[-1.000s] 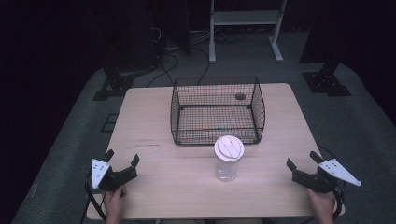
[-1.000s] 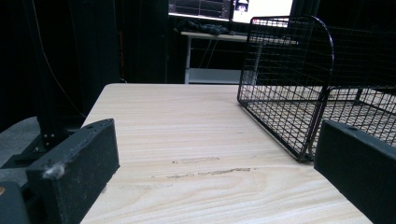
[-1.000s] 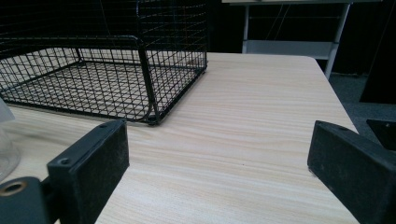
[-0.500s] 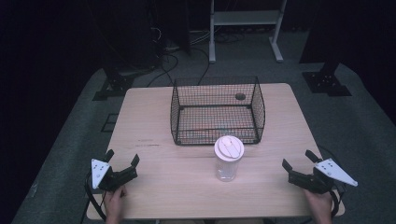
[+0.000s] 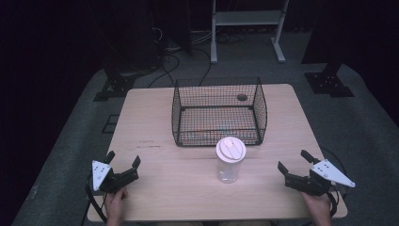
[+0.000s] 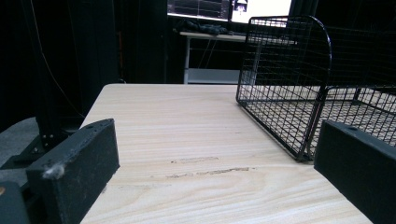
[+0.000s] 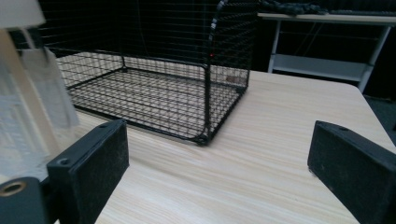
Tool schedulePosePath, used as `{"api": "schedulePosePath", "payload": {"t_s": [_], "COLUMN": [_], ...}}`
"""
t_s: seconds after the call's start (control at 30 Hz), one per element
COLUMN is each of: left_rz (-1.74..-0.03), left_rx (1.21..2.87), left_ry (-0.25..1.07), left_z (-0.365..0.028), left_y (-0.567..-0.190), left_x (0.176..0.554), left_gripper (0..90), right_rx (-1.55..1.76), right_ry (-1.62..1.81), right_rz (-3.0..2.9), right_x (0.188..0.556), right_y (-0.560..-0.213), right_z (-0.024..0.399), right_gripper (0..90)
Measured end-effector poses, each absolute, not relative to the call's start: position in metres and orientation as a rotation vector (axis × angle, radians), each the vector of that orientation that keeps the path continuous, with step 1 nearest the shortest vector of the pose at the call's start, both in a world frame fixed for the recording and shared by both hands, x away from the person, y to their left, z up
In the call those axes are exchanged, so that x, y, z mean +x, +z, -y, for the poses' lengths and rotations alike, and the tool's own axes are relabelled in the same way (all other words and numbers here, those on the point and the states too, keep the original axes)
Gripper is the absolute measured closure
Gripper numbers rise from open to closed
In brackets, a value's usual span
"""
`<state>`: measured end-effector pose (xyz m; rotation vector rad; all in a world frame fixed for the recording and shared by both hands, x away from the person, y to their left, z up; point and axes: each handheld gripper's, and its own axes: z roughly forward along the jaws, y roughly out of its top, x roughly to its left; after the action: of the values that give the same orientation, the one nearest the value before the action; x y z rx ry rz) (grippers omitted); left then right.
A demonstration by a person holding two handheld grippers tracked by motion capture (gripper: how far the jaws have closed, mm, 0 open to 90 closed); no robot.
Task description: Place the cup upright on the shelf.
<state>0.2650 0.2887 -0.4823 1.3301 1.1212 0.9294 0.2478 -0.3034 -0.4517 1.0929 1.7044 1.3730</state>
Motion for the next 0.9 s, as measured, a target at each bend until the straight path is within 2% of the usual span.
{"api": "schedulePosePath", "payload": {"t_s": [0.9], "left_rz": [-1.122], "left_rx": [1.331], "left_ry": [0.930], "left_z": [-0.289], "left_y": [-0.482], "left_x": [0.265], "left_gripper": [0.0], "right_rx": [0.944], "right_ry": [1.465], "right_rz": [-1.828], "right_x": [0.224], "right_y": [-0.431], "right_z": [0.260], "right_gripper": [2.5]}}
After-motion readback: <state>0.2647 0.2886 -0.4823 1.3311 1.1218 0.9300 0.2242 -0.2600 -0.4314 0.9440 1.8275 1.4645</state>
